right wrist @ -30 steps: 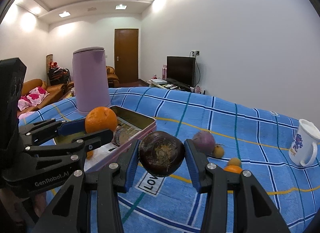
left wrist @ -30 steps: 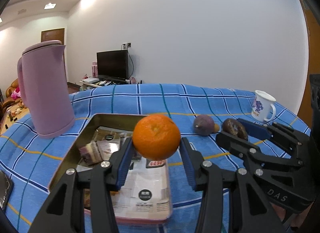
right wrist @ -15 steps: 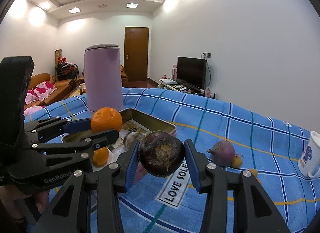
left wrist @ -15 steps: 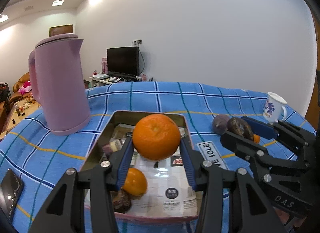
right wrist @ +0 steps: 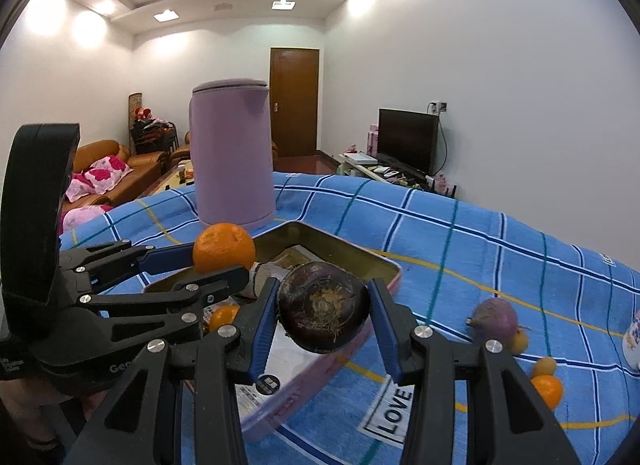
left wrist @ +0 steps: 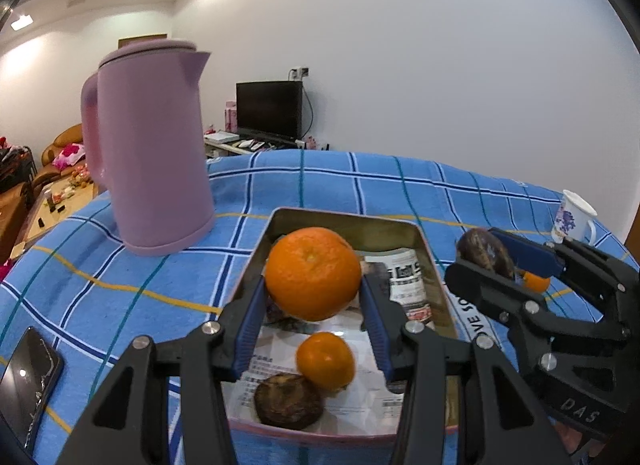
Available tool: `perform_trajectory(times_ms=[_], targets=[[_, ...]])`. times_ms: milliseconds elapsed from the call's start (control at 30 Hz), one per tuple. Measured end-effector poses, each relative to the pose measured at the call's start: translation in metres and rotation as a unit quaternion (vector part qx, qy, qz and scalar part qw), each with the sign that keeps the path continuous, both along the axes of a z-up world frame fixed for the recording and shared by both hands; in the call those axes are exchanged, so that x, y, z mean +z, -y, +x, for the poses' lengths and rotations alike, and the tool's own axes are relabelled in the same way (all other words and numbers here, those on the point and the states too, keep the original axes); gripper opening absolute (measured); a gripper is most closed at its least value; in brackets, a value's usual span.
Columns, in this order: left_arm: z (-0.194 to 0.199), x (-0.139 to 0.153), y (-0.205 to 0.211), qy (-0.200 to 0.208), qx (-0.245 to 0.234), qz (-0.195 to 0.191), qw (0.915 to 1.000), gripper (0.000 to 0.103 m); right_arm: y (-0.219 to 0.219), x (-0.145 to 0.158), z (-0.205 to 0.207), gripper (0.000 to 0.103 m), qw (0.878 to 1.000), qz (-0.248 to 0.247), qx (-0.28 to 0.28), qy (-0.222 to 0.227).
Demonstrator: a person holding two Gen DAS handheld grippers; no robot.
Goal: Organize fruits
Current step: 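Open both tools to drop the orange and dark fruit into the tin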
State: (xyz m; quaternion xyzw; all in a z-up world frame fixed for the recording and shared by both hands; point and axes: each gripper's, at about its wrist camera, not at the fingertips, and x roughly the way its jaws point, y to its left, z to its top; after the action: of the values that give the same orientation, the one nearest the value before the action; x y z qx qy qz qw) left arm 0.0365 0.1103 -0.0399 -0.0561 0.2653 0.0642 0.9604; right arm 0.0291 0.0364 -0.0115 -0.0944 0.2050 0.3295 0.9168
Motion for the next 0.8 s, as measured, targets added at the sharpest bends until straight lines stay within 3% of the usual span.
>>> perform_trajectory(times_ms=[567,700,800], targets=[[0.013,-0.011,-0.016,-0.044,0.002,-0.011,0.999,0.049,-0.027,-0.017,0.014,0.047,0.998,-0.032,0.036,-0.035],[0.01,-0.009,-0.015,-0.037,0.01,-0.002,0.9992,0.052,-0.026,-0.017,0.016,0.049,0.998,-0.029,0.036,-0.04],[0.007,-0.007,-0.014,-0.035,0.024,0.005,0.9991,0.063,-0.021,-0.016,0.015,0.057,0.999,-0.029,0.025,-0.037]])
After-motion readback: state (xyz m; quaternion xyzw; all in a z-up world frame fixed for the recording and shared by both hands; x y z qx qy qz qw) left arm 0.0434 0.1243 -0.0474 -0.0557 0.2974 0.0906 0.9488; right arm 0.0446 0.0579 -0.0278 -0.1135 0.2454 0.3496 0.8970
